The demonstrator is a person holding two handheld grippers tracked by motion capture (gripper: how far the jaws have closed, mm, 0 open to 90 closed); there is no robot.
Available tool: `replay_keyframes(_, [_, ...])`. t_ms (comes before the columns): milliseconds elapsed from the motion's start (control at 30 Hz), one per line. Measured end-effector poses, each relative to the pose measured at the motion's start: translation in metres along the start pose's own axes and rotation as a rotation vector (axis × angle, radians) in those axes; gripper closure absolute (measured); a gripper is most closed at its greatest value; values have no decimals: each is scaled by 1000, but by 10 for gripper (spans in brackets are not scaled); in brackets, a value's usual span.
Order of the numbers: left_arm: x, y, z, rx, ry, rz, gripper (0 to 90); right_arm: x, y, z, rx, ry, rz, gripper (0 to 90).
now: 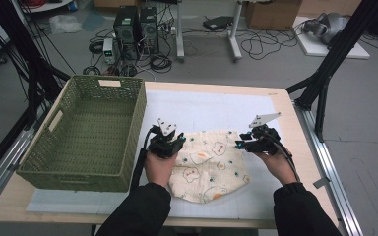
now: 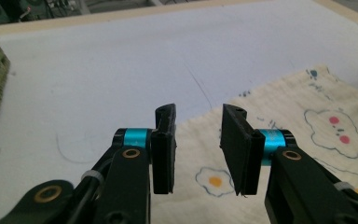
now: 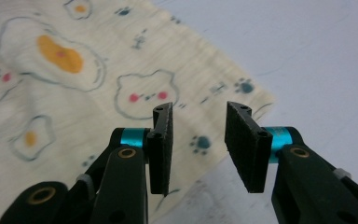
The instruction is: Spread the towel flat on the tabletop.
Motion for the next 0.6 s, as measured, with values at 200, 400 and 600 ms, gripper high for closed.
replay_keyframes(200, [2,4,-14,69,-44,-22,658,17,1,-13,58,11,88,567])
replay_keyframes(400, [7,-5,-22,162,-39,4,694,17,-7,-28,63,2,52,564])
replay_keyframes(600, [7,-18,-27,198,-41,-21,894,0,-23,-23,35,-41,-13,584])
Point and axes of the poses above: each handheld gripper's, and its own axes: y roughly backward along the jaws, z roughly out of its top, x roughly to its left, the point moved 2 cm from there along -y, roughly forward along the jaws, and after that the axes turned 2 degrees about -x, right-handed, at the moved point
